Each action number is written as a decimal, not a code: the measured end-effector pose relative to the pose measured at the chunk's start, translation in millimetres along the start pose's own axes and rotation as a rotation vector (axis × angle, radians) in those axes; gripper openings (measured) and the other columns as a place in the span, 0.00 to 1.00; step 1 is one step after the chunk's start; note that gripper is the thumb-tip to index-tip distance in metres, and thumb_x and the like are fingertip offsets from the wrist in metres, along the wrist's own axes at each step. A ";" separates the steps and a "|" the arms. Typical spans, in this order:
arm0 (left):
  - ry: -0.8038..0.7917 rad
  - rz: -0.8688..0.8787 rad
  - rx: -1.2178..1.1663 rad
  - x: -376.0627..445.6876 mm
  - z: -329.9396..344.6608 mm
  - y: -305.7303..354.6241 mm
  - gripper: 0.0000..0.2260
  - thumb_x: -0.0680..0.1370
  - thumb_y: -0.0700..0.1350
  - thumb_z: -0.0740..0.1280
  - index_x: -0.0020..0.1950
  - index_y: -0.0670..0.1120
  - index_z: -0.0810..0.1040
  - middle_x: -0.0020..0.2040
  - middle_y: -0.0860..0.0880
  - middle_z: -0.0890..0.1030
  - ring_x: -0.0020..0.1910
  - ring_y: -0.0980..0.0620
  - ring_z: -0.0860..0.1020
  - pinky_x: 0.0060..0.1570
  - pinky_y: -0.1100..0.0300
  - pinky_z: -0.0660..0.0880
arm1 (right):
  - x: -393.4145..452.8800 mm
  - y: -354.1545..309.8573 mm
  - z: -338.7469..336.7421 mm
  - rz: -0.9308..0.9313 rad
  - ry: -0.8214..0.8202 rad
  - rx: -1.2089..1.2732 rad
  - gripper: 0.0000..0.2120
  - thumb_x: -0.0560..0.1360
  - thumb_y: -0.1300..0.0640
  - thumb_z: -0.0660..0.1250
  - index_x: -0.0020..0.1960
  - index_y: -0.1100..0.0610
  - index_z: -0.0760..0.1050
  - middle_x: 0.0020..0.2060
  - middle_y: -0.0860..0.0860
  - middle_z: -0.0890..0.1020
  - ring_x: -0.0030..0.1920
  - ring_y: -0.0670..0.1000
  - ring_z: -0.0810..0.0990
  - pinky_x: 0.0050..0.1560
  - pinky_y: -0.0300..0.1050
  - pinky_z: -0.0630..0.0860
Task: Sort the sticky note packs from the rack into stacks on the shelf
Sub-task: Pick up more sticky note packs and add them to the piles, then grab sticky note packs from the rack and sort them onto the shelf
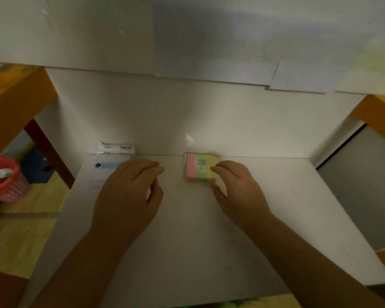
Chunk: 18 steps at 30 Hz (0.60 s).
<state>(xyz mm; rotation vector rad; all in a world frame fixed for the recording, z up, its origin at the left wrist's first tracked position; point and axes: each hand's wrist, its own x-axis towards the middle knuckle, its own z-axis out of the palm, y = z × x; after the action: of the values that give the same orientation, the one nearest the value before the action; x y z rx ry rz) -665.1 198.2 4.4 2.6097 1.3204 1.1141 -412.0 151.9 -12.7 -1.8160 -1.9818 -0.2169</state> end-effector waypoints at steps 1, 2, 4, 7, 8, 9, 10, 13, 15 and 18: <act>0.022 0.015 -0.004 4.3 0.0 7.3 0.13 0.76 0.42 0.65 0.58 0.42 0.81 0.56 0.45 0.82 0.56 0.46 0.78 0.61 0.56 0.72 | -4.4 -0.8 -11.4 0.010 0.013 -0.005 0.19 0.75 0.55 0.71 0.64 0.57 0.77 0.61 0.53 0.79 0.61 0.54 0.75 0.62 0.46 0.73; 0.034 0.030 -0.009 8.6 0.3 15.6 0.13 0.76 0.42 0.65 0.58 0.42 0.81 0.56 0.46 0.82 0.56 0.47 0.78 0.61 0.57 0.71 | -9.4 -0.9 -24.1 0.017 0.030 -0.005 0.19 0.75 0.55 0.71 0.65 0.56 0.76 0.61 0.53 0.79 0.62 0.53 0.75 0.63 0.46 0.73; 0.040 0.064 -0.028 17.9 1.5 34.6 0.14 0.75 0.44 0.66 0.59 0.44 0.81 0.57 0.47 0.81 0.56 0.47 0.77 0.60 0.57 0.72 | -20.4 1.4 -52.2 0.030 0.066 -0.017 0.20 0.75 0.58 0.71 0.67 0.56 0.75 0.62 0.53 0.78 0.62 0.53 0.74 0.63 0.45 0.72; 0.028 0.094 -0.056 32.5 6.1 71.2 0.16 0.74 0.46 0.69 0.62 0.45 0.80 0.61 0.47 0.79 0.59 0.47 0.77 0.61 0.56 0.72 | -44.5 11.0 -99.0 0.045 0.115 -0.092 0.22 0.75 0.60 0.69 0.69 0.57 0.73 0.63 0.53 0.76 0.63 0.54 0.73 0.62 0.46 0.72; 0.019 0.101 -0.054 36.7 8.7 85.6 0.18 0.74 0.47 0.70 0.63 0.45 0.79 0.62 0.47 0.79 0.60 0.47 0.76 0.61 0.57 0.72 | -55.4 15.8 -115.5 0.060 0.140 -0.111 0.22 0.76 0.60 0.69 0.69 0.57 0.73 0.63 0.53 0.76 0.63 0.54 0.73 0.61 0.46 0.73; 0.004 0.109 -0.047 40.2 11.8 101.1 0.21 0.73 0.47 0.72 0.64 0.44 0.78 0.63 0.47 0.78 0.61 0.47 0.76 0.62 0.57 0.71 | -67.7 21.5 -132.5 0.080 0.170 -0.125 0.22 0.75 0.59 0.70 0.69 0.58 0.73 0.63 0.54 0.76 0.62 0.54 0.73 0.61 0.46 0.73; -0.016 0.115 -0.042 43.1 14.9 117.9 0.23 0.72 0.48 0.73 0.66 0.44 0.77 0.63 0.46 0.77 0.61 0.47 0.75 0.61 0.56 0.71 | -81.3 28.1 -150.0 0.103 0.202 -0.141 0.22 0.75 0.59 0.71 0.69 0.58 0.73 0.62 0.54 0.76 0.62 0.54 0.74 0.61 0.45 0.72; -0.054 0.132 -0.049 47.2 22.7 174.4 0.26 0.71 0.49 0.74 0.68 0.43 0.75 0.63 0.46 0.77 0.62 0.46 0.75 0.60 0.53 0.73 | -127.7 54.2 -201.7 0.168 0.293 -0.207 0.23 0.74 0.57 0.71 0.68 0.59 0.74 0.61 0.55 0.76 0.61 0.55 0.75 0.62 0.46 0.72; -0.055 0.173 -0.066 45.5 26.1 218.3 0.26 0.73 0.50 0.73 0.68 0.42 0.75 0.63 0.45 0.78 0.61 0.46 0.75 0.60 0.53 0.72 | -164.2 75.7 -234.4 0.203 0.349 -0.250 0.22 0.74 0.57 0.71 0.67 0.61 0.75 0.61 0.56 0.77 0.61 0.57 0.75 0.63 0.46 0.70; -0.021 0.261 -0.119 37.4 31.0 293.1 0.25 0.73 0.48 0.73 0.67 0.41 0.76 0.62 0.44 0.79 0.60 0.47 0.75 0.59 0.58 0.69 | -224.4 109.9 -278.4 0.304 0.401 -0.300 0.22 0.73 0.58 0.72 0.66 0.61 0.75 0.61 0.58 0.77 0.61 0.58 0.75 0.63 0.46 0.69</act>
<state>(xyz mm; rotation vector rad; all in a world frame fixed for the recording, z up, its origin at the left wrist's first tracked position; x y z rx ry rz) -427.0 44.9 94.2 2.7518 0.8969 1.1500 -236.3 -149.8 121.6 -2.0328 -1.4372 -0.7497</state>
